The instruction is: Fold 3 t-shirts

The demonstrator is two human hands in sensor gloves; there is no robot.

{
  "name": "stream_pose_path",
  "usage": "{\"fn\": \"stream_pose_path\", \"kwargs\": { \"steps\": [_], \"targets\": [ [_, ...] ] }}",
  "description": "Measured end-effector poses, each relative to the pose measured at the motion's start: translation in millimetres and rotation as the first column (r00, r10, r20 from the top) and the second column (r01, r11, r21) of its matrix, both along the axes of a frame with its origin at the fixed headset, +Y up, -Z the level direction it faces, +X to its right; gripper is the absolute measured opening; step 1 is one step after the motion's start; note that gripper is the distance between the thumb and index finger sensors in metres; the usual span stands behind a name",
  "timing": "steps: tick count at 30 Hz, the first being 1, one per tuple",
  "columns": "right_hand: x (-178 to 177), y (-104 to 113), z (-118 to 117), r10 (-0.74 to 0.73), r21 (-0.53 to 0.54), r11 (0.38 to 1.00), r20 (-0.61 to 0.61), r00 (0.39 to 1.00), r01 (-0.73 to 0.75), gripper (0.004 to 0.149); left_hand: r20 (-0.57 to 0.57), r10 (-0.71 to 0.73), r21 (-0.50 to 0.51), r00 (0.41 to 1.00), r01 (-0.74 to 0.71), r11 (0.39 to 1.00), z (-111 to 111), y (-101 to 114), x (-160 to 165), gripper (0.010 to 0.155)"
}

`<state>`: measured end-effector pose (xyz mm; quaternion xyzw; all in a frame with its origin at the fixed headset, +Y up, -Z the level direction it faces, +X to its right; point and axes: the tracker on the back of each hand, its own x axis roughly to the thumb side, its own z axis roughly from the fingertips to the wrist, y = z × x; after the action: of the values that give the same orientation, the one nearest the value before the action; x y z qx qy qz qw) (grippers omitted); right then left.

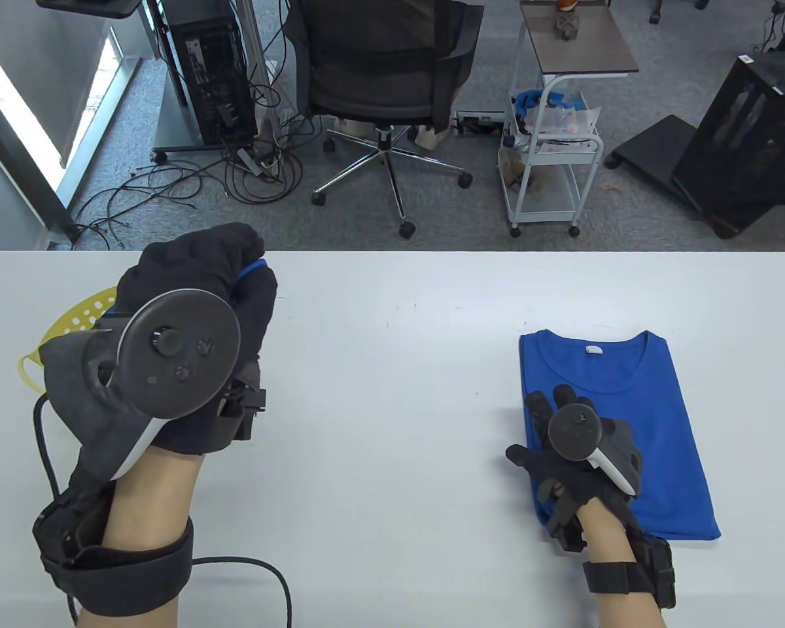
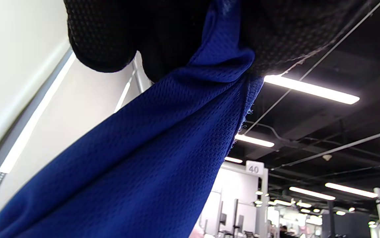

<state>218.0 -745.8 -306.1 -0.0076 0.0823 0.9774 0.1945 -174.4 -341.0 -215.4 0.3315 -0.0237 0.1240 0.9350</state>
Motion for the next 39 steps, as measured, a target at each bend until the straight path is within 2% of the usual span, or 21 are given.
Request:
{"fn": "stream_pose_path", "kwargs": {
  "steps": [5,10,14,16,19,25,33,39],
  "targets": [
    [0.8,0.1,0.2,-0.003,-0.001,1.000,0.004,1.000,0.003,0.083,0.068,0.034,0.025,0.997,-0.036,0.999,7.4,14.2,18.0,0.042],
    [5.8,3.5,2.3,-0.041,0.013,0.999,0.013,0.999,0.041,0.083,0.170,0.135,0.009,0.976,-0.139,0.990,11.8,30.3,32.6,0.042],
    [11.7,6.3,3.8,-0.071,0.024,0.997,0.025,0.997,0.070,0.083,0.194,0.138,0.040,0.971,-0.148,0.988,20.4,42.9,41.9,0.042],
    [13.2,6.2,4.1,-0.078,0.022,0.997,0.029,0.997,0.077,0.083,0.235,0.190,0.021,0.953,-0.200,0.980,26.2,49.0,46.4,0.042],
    [13.4,5.8,4.4,-0.083,0.021,0.996,0.028,0.996,0.082,0.083,0.249,0.187,0.034,0.950,-0.202,0.979,34.0,57.6,52.4,0.042],
    [13.7,8.7,5.0,-0.089,0.032,0.996,0.026,0.996,0.088,0.083,0.261,0.224,0.009,0.939,-0.235,0.972,33.4,58.7,49.0,0.042],
    [16.4,8.6,5.6,-0.094,0.026,0.995,0.039,0.995,0.093,0.083,0.285,0.200,-0.019,0.937,-0.203,0.979,24.4,56.0,75.5,0.042],
    [16.8,8.9,5.4,-0.097,0.022,0.995,0.042,0.994,0.096,0.083,0.268,0.184,0.017,0.946,-0.196,0.981,17.7,55.1,81.3,0.043]
  ]
}}
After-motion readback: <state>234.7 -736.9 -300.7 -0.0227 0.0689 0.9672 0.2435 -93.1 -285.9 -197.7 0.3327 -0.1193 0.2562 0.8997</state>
